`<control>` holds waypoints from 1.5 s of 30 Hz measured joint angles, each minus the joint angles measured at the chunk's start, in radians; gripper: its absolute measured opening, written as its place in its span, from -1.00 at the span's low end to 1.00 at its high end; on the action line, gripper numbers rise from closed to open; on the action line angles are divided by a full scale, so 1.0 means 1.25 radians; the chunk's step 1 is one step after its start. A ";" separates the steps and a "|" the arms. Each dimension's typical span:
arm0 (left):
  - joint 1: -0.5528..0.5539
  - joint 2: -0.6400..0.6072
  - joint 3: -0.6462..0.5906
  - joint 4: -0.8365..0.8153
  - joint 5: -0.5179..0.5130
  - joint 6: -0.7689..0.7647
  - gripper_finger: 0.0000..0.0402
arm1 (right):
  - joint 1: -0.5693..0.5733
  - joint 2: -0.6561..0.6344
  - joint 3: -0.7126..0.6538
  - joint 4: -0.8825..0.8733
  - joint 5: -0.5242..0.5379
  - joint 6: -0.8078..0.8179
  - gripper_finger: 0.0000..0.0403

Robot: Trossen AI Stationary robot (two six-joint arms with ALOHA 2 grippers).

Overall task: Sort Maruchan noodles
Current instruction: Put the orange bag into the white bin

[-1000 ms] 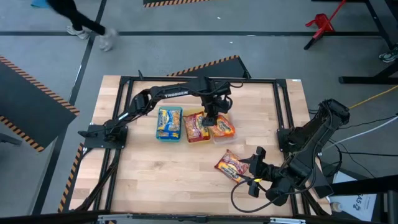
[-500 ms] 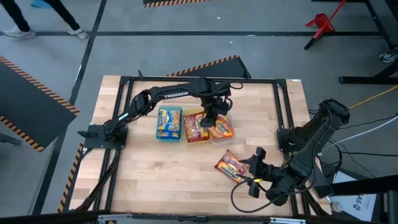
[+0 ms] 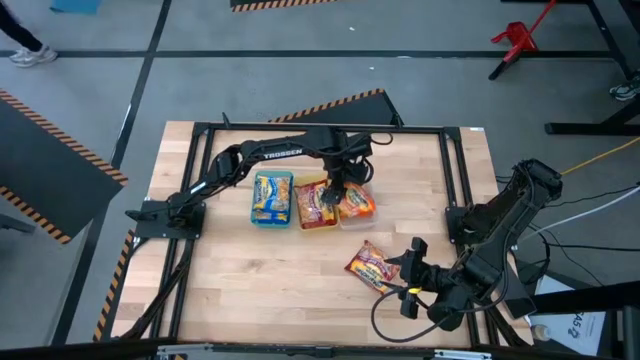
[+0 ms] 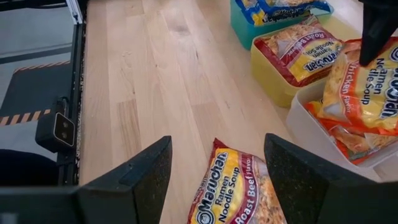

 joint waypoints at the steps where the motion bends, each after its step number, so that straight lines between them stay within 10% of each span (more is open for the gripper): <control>1: 0.000 0.000 0.000 0.001 -0.012 0.004 -0.02 | 0.000 0.000 0.000 0.000 0.000 0.000 0.17; 45: -0.035 -0.010 0.026 0.066 -0.275 0.039 0.46 | -0.001 0.001 -0.036 -0.018 0.060 0.043 0.18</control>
